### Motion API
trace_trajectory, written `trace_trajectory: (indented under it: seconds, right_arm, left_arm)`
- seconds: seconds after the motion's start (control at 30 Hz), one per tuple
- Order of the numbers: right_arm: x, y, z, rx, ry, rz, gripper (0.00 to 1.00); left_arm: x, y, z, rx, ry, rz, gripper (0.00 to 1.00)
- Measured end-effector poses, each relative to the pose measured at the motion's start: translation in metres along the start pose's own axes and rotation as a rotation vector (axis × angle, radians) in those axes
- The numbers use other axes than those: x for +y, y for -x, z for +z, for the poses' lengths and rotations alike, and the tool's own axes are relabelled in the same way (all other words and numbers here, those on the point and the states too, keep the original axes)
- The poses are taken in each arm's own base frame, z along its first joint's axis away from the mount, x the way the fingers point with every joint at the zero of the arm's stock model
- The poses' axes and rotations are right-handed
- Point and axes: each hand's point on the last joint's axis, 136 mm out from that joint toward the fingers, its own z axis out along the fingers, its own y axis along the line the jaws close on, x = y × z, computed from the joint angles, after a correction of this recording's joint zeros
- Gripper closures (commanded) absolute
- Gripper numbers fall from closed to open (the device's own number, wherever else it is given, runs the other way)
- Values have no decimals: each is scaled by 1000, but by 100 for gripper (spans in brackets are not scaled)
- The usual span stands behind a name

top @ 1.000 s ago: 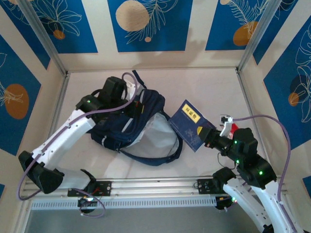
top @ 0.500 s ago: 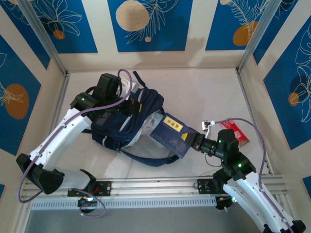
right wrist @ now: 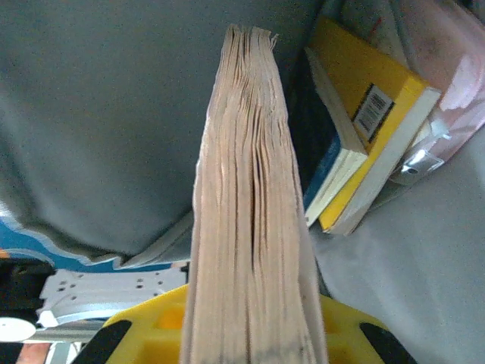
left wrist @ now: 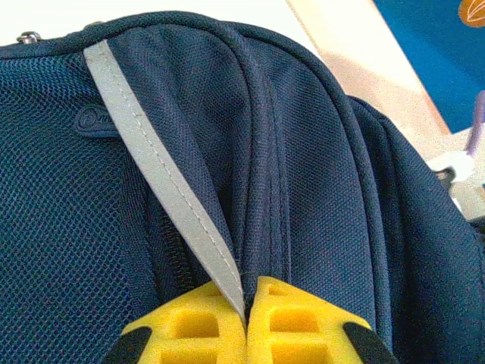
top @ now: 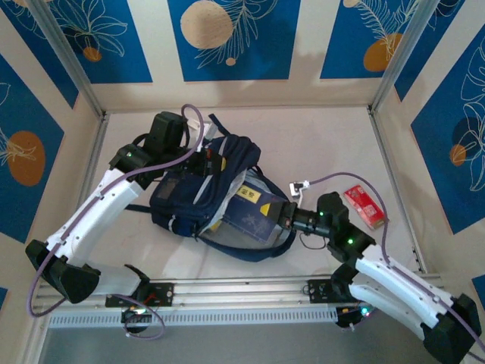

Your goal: Pack the student bag

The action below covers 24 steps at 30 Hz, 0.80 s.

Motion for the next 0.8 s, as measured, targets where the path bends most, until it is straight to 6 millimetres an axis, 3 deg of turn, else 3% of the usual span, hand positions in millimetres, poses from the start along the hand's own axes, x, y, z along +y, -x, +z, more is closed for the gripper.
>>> trace_trajectory:
  seconds: [0.3,0.47,0.6,0.8]
  right_arm:
    - [-18,13,41,-70,-91,-32,100]
    - [-31,19,76,-64,-137,-47,100]
    - [-43,11,105,-22,-174,-62,100]
    - [-15,1,154,12,-154,-131,93]
  left_arm:
    - [-7,8,2,-30,-42,-61,100]
    - [-8,8,2,-29,-49,-64,100]
    - [-9,8,2,-30,-53,-67,100]
    - [-10,11,2,-38,-60,-84,100]
